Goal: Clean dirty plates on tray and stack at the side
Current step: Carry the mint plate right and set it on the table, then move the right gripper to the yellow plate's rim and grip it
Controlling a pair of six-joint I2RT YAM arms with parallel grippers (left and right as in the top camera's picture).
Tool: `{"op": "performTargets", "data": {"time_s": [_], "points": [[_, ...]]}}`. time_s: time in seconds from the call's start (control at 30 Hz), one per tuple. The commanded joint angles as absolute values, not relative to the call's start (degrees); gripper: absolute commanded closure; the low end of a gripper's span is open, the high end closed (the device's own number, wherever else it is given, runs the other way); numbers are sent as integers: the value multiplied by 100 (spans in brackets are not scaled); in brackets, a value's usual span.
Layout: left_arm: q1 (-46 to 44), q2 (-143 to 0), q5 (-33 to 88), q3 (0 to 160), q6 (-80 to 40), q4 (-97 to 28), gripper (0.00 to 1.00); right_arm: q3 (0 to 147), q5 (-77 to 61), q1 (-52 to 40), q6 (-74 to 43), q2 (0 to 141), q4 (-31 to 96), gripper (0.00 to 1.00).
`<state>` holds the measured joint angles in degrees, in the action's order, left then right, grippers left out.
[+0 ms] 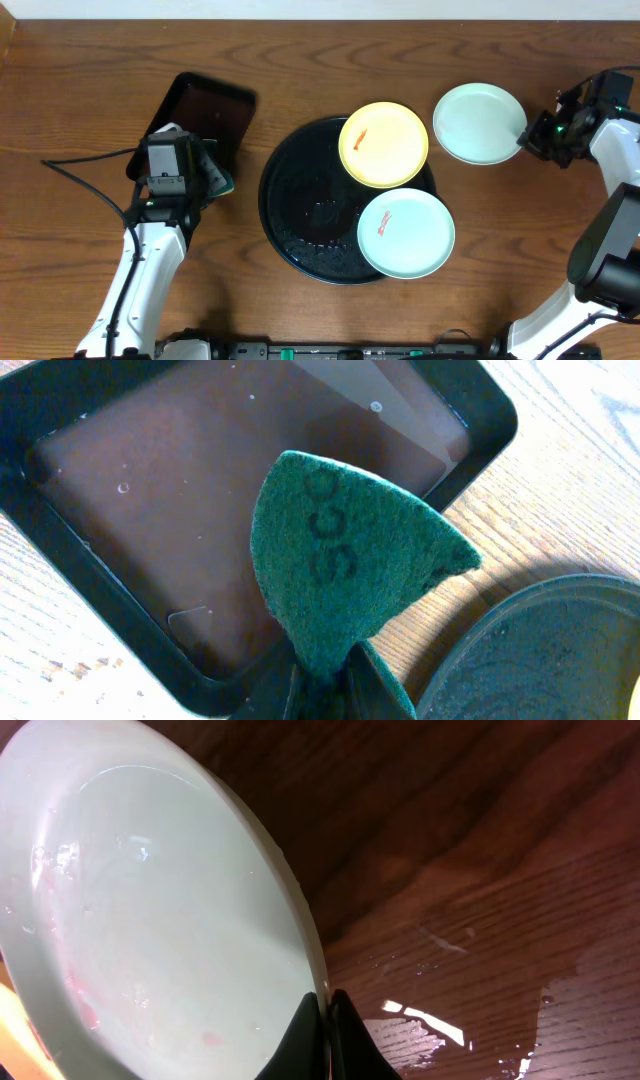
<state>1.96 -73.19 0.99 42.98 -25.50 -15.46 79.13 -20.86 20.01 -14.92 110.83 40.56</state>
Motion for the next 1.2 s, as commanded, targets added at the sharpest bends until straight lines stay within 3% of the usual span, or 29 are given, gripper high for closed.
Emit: {"op": "performTargets", "data": {"time_s": [0.0,0.43,0.6,0.67,0.8,0.9,1.17], "points": [[224,-7266,91,4296,-2561,-1557,92,7900,-2084,1973,-1586,10897,3957,99],[224,-7266,91,4296,-2561,-1564,93,7894,-1525,1949,-1708,10897,4141,99],[224,-7266,91,4296,-2561,-1559,93,7894,-1441,1905,-1732,10897,4268,78],[224,-7266,91,4296,-2561,-1559,92,7894,-1490,1874,-1728,10897,4289,59],[224,-7266,91,4296,-2561,-1559,92,7896,-2626,1688,-991,10897,4283,45],[224,-7266,91,4296,-2561,-1562,93,7896,-2908,1372,-893,10871,4289,42],[224,-7266,91,4296,-2558,-1584,93,7898,-2003,78,-1173,10438,4202,36]]}}
